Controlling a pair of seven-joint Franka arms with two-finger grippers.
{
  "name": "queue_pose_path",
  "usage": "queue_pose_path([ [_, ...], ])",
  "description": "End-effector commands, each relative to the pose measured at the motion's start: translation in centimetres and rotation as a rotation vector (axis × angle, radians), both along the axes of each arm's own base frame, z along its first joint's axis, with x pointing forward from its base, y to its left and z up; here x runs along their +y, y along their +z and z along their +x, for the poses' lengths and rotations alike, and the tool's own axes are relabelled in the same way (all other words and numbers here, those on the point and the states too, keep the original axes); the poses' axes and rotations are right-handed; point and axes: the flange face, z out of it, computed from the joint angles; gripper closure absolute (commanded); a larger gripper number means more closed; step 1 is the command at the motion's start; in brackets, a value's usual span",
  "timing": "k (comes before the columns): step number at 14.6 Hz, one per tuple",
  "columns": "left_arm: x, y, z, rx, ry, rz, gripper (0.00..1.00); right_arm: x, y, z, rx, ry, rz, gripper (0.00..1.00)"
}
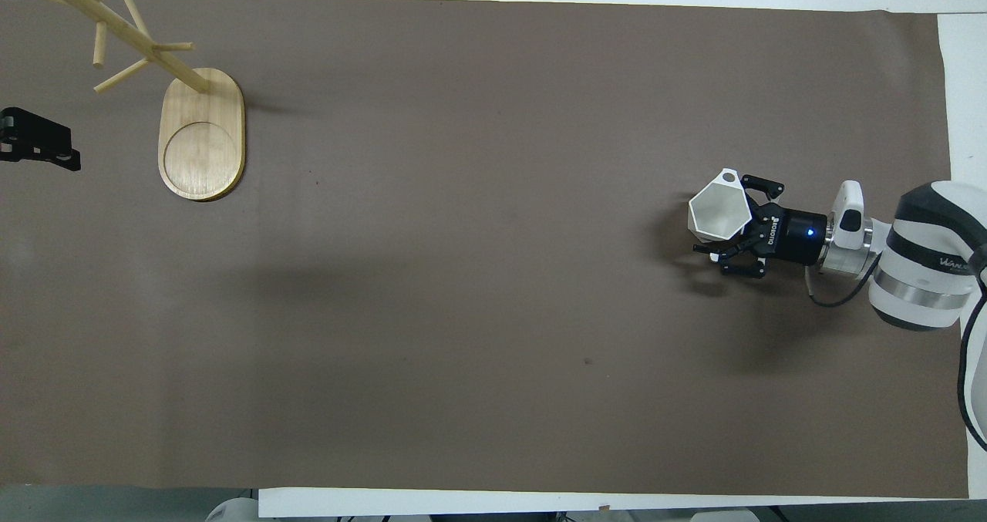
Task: Hang cup on rack
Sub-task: 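Reach the right gripper to the white cup and grasp it, then lift the cup with the right gripper while the left gripper approaches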
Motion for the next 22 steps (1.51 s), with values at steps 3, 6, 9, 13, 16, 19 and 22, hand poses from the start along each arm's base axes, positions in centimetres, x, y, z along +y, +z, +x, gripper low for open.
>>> queue_pose_path([
  [3,-0.2,0.1,-1.1,0.000,-0.019,0.019,0.00,0.1,1.9,0.6,-0.076,0.039,-0.015,0.34],
  [6,-0.5,0.2,-0.8,-0.016,-0.025,0.007,0.00,1.3,2.6,1.6,-0.068,0.059,-0.018,0.79],
  [9,-3.8,0.4,-1.0,-0.008,-0.055,-0.018,0.00,7.3,7.0,3.0,0.028,0.104,0.013,0.79],
  [13,-13.3,1.7,-1.8,-0.084,-0.018,-0.023,0.00,19.4,15.7,2.9,0.180,0.044,-0.072,0.78],
  [16,-22.1,0.3,-3.1,-0.134,0.084,-0.060,0.00,27.2,17.6,2.2,0.212,0.020,-0.115,0.77],
  [19,-26.7,0.1,-4.8,-0.124,0.096,-0.103,0.00,32.0,17.6,0.5,0.230,-0.004,-0.073,0.76],
  [22,-31.4,-1.7,-6.4,-0.079,0.170,-0.163,0.00,34.7,17.9,-0.6,0.226,-0.006,-0.067,0.75],
])
